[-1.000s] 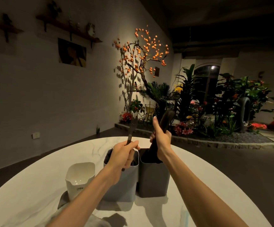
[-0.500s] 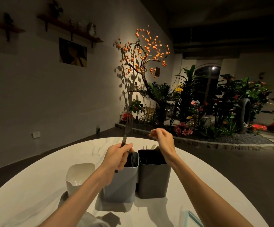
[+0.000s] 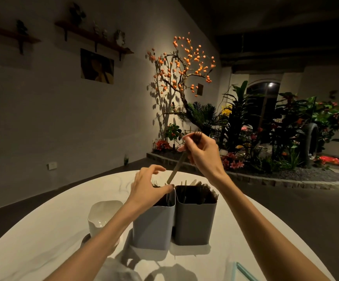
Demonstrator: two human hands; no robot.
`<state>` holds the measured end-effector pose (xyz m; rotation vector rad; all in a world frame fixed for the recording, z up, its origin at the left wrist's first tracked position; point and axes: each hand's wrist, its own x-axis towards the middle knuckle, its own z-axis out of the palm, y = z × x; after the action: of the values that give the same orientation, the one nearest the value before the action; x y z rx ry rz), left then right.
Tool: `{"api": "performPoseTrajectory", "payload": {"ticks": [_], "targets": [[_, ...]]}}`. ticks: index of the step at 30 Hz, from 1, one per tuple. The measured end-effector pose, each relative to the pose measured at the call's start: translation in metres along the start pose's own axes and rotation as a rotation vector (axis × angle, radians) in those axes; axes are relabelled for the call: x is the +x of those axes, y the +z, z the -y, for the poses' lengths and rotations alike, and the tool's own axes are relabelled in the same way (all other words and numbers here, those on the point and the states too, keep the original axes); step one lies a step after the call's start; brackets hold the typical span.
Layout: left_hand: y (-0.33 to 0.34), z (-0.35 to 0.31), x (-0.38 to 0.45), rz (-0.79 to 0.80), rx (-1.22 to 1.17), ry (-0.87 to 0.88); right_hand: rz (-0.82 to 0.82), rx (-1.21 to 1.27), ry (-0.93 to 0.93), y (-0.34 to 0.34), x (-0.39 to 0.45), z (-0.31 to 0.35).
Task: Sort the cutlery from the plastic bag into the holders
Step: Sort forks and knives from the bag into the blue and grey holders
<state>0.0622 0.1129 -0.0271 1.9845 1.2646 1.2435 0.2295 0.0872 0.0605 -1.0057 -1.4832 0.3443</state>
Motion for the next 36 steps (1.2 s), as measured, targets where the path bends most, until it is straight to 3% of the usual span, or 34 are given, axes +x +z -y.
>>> {"api": "performPoseTrajectory", "payload": {"ticks": [3,6,9,13,18,20,22,24,29,31,33,36], "targets": [[0.01,0.02,0.007,0.087,0.378,0.023,-0.014,-0.1,0.024,-0.007,0.003,-0.011],[0.026,0.039,0.011,0.175,0.529,-0.009,0.019,-0.138,0.103,0.0,-0.003,-0.028],[0.028,0.051,0.014,0.092,0.425,0.032,0.093,-0.233,0.169,0.006,-0.007,-0.049],[0.024,0.055,0.017,0.084,0.36,0.071,0.411,-0.529,0.233,0.018,-0.013,-0.075],[0.021,0.058,0.018,0.112,0.313,0.074,0.28,-0.791,-0.112,0.03,-0.03,-0.082],[0.016,0.056,0.016,0.094,0.239,0.078,0.446,-0.959,-0.196,0.036,-0.04,-0.081],[0.009,0.055,0.012,0.053,0.198,0.073,0.627,-1.134,-0.123,0.042,-0.051,-0.084],[-0.001,0.051,0.007,0.024,0.22,0.094,0.654,-1.232,-0.099,0.041,-0.053,-0.079],[-0.038,0.038,-0.029,-0.02,0.206,0.148,0.42,-0.927,-0.302,0.038,-0.071,-0.035],[-0.055,0.034,-0.05,-0.017,0.181,0.131,0.559,-0.714,-0.24,0.043,-0.095,-0.016],[-0.069,0.032,-0.075,-0.024,0.191,0.122,0.802,-0.576,-0.11,0.049,-0.125,-0.002],[-0.083,0.029,-0.12,0.029,0.299,0.058,1.119,-0.582,-0.015,0.06,-0.173,0.004]]}}
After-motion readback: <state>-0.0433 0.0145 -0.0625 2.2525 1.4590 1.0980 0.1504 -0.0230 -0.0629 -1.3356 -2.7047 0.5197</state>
